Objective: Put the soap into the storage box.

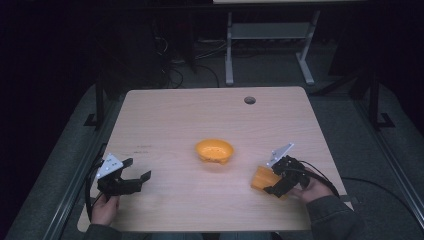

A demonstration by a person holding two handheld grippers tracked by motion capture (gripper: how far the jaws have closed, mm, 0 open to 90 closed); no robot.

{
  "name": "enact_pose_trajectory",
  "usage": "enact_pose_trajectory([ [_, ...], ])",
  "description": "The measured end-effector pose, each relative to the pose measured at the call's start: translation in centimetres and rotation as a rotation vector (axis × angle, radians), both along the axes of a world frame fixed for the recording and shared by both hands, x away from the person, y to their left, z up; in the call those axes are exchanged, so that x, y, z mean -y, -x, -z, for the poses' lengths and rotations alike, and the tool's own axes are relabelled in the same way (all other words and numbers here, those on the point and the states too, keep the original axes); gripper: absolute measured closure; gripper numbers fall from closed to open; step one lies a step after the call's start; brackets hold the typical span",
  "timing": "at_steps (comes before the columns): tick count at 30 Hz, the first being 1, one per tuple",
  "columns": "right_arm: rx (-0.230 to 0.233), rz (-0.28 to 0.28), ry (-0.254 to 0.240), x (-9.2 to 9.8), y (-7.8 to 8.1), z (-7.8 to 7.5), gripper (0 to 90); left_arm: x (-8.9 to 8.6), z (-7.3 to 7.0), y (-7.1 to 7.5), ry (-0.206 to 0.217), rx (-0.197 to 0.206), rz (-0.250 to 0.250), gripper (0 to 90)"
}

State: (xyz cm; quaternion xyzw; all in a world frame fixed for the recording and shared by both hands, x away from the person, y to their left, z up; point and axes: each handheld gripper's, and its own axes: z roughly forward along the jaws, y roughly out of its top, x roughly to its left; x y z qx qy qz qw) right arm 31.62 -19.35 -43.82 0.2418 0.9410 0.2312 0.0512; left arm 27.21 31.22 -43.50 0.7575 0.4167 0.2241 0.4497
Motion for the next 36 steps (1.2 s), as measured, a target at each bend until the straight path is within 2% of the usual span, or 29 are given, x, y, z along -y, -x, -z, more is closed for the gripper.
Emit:
enact_pose_trajectory([
  [18, -0.043, -0.009, 0.040, -0.7, -0.5, 1.6, 14.7, 0.0, 0.0, 0.0, 0.007, 0.001, 0.000, 14.1],
  [33, -0.036, -0.020, 0.039, -0.6, -0.5, 1.7, 15.4, 0.0, 0.0, -0.1, 0.003, -0.002, 0.010, 14.1],
  [34, -0.036, -0.034, 0.037, -0.6, -0.5, 1.6, 19.8, 0.0, 0.0, -0.1, 0.002, 0.000, 0.010, 14.1],
  [36, -0.036, -0.039, 0.046, -0.8, -0.4, 1.5, 20.0, 0.0, 0.0, -0.1, 0.005, 0.002, 0.010, 14.1],
])
